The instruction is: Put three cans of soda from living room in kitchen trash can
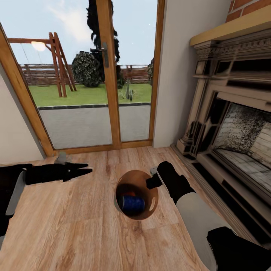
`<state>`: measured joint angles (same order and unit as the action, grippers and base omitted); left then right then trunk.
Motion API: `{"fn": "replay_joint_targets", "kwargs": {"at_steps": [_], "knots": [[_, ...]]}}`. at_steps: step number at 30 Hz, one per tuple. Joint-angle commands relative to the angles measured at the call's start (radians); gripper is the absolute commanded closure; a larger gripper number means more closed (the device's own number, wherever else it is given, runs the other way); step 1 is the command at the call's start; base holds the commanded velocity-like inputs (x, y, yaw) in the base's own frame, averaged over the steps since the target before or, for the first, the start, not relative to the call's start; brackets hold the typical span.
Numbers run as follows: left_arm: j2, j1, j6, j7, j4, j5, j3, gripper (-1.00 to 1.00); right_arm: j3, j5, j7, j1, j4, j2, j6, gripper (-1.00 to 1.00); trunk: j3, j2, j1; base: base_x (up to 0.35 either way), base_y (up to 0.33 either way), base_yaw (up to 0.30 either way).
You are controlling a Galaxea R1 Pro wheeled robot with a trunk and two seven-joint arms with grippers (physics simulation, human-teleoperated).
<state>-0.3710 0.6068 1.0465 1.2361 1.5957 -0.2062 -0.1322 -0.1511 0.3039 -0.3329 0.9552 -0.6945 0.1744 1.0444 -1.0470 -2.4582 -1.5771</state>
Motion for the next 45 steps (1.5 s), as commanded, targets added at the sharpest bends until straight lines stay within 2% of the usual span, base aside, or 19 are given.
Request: {"fn": "replay_joint_targets", "kwargs": {"at_steps": [1,2,5,9,11,12,14,15,16,18,20,22,23,25,28,32,35,41,45], "knots": [[-0.008,0.000,0.001,0.016,0.000,0.000,-0.037,-1.00,0.001,-0.023,0.000,0.000,0.000,0.000,0.003,1.00,0.000,0.000,0.000,0.000,0.000,0.000],[-0.022,-0.001,0.001,0.037,0.000,-0.001,-0.093,-1.00,0.001,-0.023,0.000,0.000,0.000,-0.001,0.003,1.00,0.000,0.000,0.000,0.000,0.000,0.000],[-0.037,-0.001,0.001,0.068,0.001,-0.004,-0.200,-1.00,0.001,-0.023,0.000,0.000,0.000,-0.004,0.003,1.00,0.000,0.000,0.000,0.000,0.000,0.000],[-0.038,-0.004,0.001,0.068,-0.005,0.004,-0.245,-1.00,0.003,-0.022,0.000,0.000,0.000,-0.006,0.003,1.00,0.000,0.000,0.000,0.000,0.000,0.000],[-0.034,-0.038,-0.036,0.041,-0.008,0.036,-0.251,-1.00,0.004,-0.021,0.001,-0.002,-0.003,-0.007,0.003,1.00,0.000,0.000,0.000,0.000,0.000,0.000],[-0.025,-0.078,-0.083,0.013,-0.010,0.071,-0.253,-1.00,0.007,-0.021,-0.002,-0.002,-0.007,-0.007,0.003,1.00,0.000,0.000,0.000,0.000,0.000,0.000],[-0.007,-0.124,-0.136,-0.020,-0.012,0.111,-0.254,-1.00,0.010,-0.021,-0.004,-0.002,-0.010,-0.008,0.003,1.00,0.000,0.000,0.000,0.000,0.000,0.000],[0.047,-0.197,-0.227,-0.108,-0.014,0.188,-0.257,-1.00,0.015,-0.021,-0.008,-0.003,-0.014,-0.008,0.003,1.00,0.000,0.000,0.000,0.000,0.000,0.000],[0.062,-0.208,-0.245,-0.135,-0.014,0.204,-0.257,-1.00,0.015,-0.021,-0.008,-0.004,-0.014,-0.008,0.003,1.00,0.000,0.000,0.000,0.000,0.000,0.000],[0.126,-0.243,-0.307,-0.233,-0.019,0.244,-0.259,-1.00,0.018,-0.020,-0.009,-0.005,-0.016,-0.009,0.003,1.00,0.000,0.000,0.000,0.000,0.000,0.000],[0.151,-0.263,-0.344,-0.274,-0.032,0.254,-0.260,-1.00,0.023,-0.020,-0.009,-0.005,-0.018,-0.009,0.003,1.00,0.000,0.000,0.000,0.000,0.000,0.000],[0.172,-0.289,-0.401,-0.322,-0.061,0.262,-0.261,-1.00,0.057,-0.021,-0.008,-0.006,-0.019,-0.011,0.003,1.00,0.000,0.000,0.000,0.000,0.000,0.000],[0.186,-0.306,-0.477,-0.357,-0.125,0.268,-0.261,-1.00,0.134,-0.020,-0.003,-0.012,-0.015,-0.013,0.003,1.00,0.000,0.000,0.000,0.000,0.000,0.000],[0.190,-0.311,-0.512,-0.371,-0.165,0.268,-0.260,-1.00,0.162,-0.018,0.000,-0.017,-0.012,-0.014,0.003,1.00,0.000,0.000,0.000,0.000,0.000,0.000],[0.194,-0.316,-0.575,-0.437,-0.243,0.268,-0.259,-1.00,0.198,-0.014,0.005,-0.052,-0.008,-0.027,0.003,1.00,0.000,0.000,0.000,0.000,0.000,0.000],[0.200,-0.318,-0.655,-0.525,-0.289,0.266,-0.259,-1.00,0.209,-0.012,0.008,-0.093,-0.006,-0.063,-0.019,1.00,0.000,0.000,0.000,0.000,0.000,0.000],[0.204,-0.319,-0.682,-0.547,-0.320,0.263,-0.262,-1.00,0.211,-0.009,0.020,-0.103,-0.005,-0.072,-0.040,1.00,0.000,0.000,0.000,0.000,0.000,0.000],[0.208,-0.319,-0.744,-0.565,-0.418,0.257,-0.265,-1.00,0.216,-0.012,0.045,-0.109,-0.011,-0.073,-0.054,1.00,0.000,0.000,0.000,0.000,0.000,0.000],[0.210,-0.319,-0.749,-0.567,-0.432,0.256,-0.265,-1.00,0.227,-0.016,0.046,-0.110,-0.014,-0.072,-0.052,1.00,0.000,0.000,0.000,0.000,0.000,0.000]]}}
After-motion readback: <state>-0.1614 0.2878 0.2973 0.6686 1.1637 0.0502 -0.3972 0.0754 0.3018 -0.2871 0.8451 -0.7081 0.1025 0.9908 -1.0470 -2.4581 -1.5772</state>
